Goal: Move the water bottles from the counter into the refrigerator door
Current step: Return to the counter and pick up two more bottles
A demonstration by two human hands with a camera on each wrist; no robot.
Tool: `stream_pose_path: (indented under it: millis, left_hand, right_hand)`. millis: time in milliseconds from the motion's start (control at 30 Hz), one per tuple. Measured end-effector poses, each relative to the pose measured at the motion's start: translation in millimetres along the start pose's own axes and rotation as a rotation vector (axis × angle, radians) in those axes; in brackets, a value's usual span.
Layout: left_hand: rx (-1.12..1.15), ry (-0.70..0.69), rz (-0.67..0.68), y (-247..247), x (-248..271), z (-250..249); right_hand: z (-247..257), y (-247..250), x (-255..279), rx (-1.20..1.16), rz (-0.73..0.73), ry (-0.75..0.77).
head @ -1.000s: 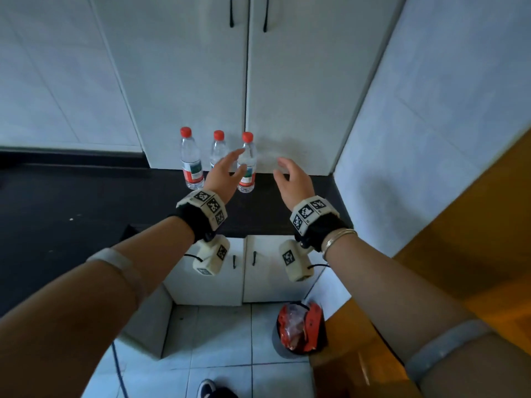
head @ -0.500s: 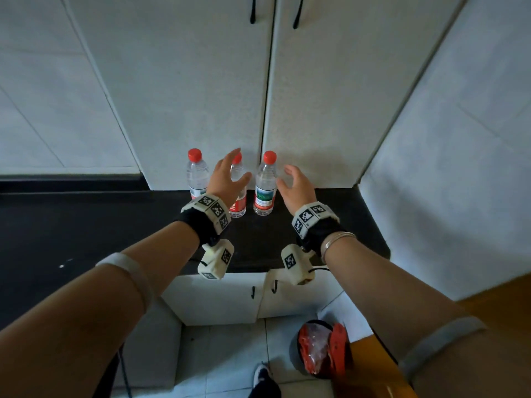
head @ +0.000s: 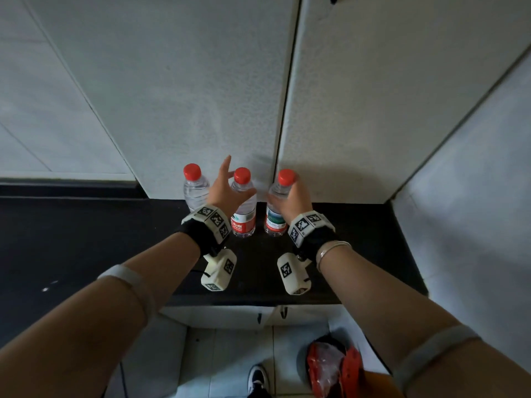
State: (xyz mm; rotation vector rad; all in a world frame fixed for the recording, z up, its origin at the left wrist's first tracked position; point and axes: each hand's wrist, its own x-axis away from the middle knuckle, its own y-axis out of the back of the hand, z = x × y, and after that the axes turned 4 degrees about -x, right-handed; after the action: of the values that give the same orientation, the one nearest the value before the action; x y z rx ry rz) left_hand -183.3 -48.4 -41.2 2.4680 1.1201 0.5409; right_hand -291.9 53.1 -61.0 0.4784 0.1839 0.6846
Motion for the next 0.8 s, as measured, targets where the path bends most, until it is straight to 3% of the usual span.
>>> stream_pose_path:
  millis: [333,500,800]
  left_hand:
    - [-0.123,0.045,0.028,-13.9,-12.9,2.1]
    - [-0.198,0.014,-0.005,-12.0,-8.0,-1.8]
    - [-0.196,-0.054,0.084,-16.0,32.2,-27.9]
  right_hand:
    - [-5.7,-2.6,-17.5,0.087,0.038,-0.03]
    - [-10.3,0.3,-7.8,0.079,-0.038,-0.065]
    - [13.5,50.6,47.7,0.071,-0.208,-0.104]
